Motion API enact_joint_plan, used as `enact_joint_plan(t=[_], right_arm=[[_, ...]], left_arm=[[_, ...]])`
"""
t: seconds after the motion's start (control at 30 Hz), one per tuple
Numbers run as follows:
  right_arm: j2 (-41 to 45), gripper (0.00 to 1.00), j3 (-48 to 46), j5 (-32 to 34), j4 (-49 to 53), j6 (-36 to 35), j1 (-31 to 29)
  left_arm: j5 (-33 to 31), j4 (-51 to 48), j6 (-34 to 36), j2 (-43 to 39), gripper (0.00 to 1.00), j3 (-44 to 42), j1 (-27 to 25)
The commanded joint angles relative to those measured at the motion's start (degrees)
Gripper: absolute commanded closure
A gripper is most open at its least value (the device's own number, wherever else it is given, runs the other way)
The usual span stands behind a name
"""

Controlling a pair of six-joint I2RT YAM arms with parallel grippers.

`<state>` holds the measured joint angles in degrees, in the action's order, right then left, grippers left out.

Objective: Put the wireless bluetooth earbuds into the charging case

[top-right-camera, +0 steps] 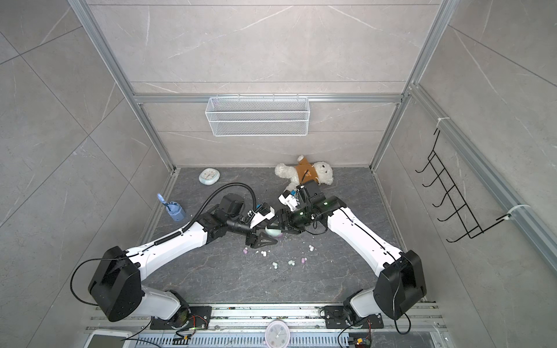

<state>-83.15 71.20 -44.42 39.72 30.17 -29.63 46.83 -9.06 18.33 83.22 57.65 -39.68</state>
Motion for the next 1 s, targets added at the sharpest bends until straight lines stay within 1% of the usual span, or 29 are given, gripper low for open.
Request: enact_joint_plan(t=[0.0, 0.2, 0.47, 0.97], right_arm=[[-0.91, 0.59, 1.83, -1.02, 1.02, -1.15, -0.34], [-1.03, 0.59, 1.65, -1.02, 0.78, -0.72, -0.30], [-1.04, 0.59, 1.66, -0.93, 0.69, -0.09, -0.34], [-1.13, 0.61, 0.05, -2.40, -2.72, 3.49, -0.25]], left_arm=[[2.16, -1.19, 2.66, 0.36, 0.33, 2.79, -0.47], [1.94, -2.96, 4.39, 0.80, 0.39, 3.35, -1.17], [1.05, -3.59, 5.71, 0.15, 0.38, 2.49, -1.53], [-1.06, 0.00, 5.97, -2.49, 0.40, -0.42, -1.70]])
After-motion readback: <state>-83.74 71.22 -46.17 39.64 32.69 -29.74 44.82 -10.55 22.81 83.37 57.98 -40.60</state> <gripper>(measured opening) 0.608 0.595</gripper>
